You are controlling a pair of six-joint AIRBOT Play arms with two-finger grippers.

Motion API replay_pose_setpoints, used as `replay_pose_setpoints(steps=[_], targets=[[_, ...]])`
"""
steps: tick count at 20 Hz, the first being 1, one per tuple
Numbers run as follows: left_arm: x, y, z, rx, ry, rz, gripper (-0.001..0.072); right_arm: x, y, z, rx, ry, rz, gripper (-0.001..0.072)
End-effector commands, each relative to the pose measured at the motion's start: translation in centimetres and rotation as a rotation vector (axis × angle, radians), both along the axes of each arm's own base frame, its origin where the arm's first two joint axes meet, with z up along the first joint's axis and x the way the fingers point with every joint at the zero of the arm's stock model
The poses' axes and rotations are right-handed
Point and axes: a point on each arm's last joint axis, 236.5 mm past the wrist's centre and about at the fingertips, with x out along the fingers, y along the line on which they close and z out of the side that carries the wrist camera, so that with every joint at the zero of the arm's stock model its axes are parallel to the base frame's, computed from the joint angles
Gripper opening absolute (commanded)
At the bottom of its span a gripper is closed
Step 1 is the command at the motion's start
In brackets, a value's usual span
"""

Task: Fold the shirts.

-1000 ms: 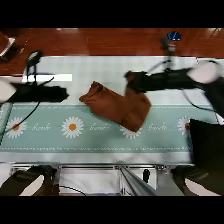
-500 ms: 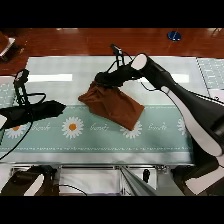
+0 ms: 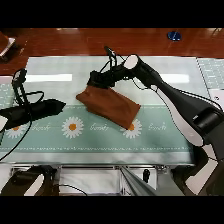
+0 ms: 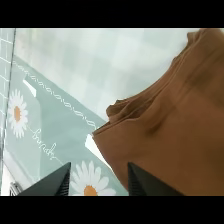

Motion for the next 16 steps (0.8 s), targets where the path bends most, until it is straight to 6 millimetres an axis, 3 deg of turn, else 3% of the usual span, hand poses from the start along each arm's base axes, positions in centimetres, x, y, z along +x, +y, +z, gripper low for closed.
replay_pose_setpoints(steps=[1, 2, 4, 7, 9, 10, 12, 14, 16], targets=[[0.6, 0.2, 0.5, -0.002, -0.031, 0.017, 0.0023, 0.1, -2.1, 1.5, 0.012, 0.027, 0.014, 0.0415], [0.6, 0.2, 0.5, -0.002, -0.031, 0.017, 0.0023, 0.0, -4.0, 2.6, -0.002, 0.032, 0.031, 0.0415], [0.6, 0.2, 0.4, -0.001, -0.03, 0.017, 0.0024, 0.1, -9.9, 4.4, -0.156, -0.038, 0.034, 0.0415], [0.6, 0.2, 0.4, -0.001, -0.026, 0.015, 0.0023, -0.2, -23.2, 5.8, -0.596, -0.207, -0.205, 0.0415], [0.4, 0.2, 0.3, 0.0, -0.019, 0.011, 0.0023, -3.3, -29.6, 4.8, -0.709, -0.259, -0.43, 0.0414], [0.3, 0.1, 0.2, 0.0, -0.015, 0.008, 0.0023, -5.8, -31.4, 3.0, -0.691, -0.225, -0.529, 0.0414], [0.3, 0.1, 0.2, 0.0, -0.014, 0.008, 0.0023, -11.1, -32.2, -1.7, -0.556, -0.1, -0.689, 0.0414], [0.3, 0.1, 0.2, -0.001, -0.014, 0.009, 0.0023, -14.6, -30.4, -5.5, -0.388, 0.039, -0.757, 0.0414], [0.3, 0.1, 0.2, -0.003, -0.013, 0.011, 0.0023, -16.3, -27.8, -7.8, -0.275, 0.147, -0.75, 0.0414]])
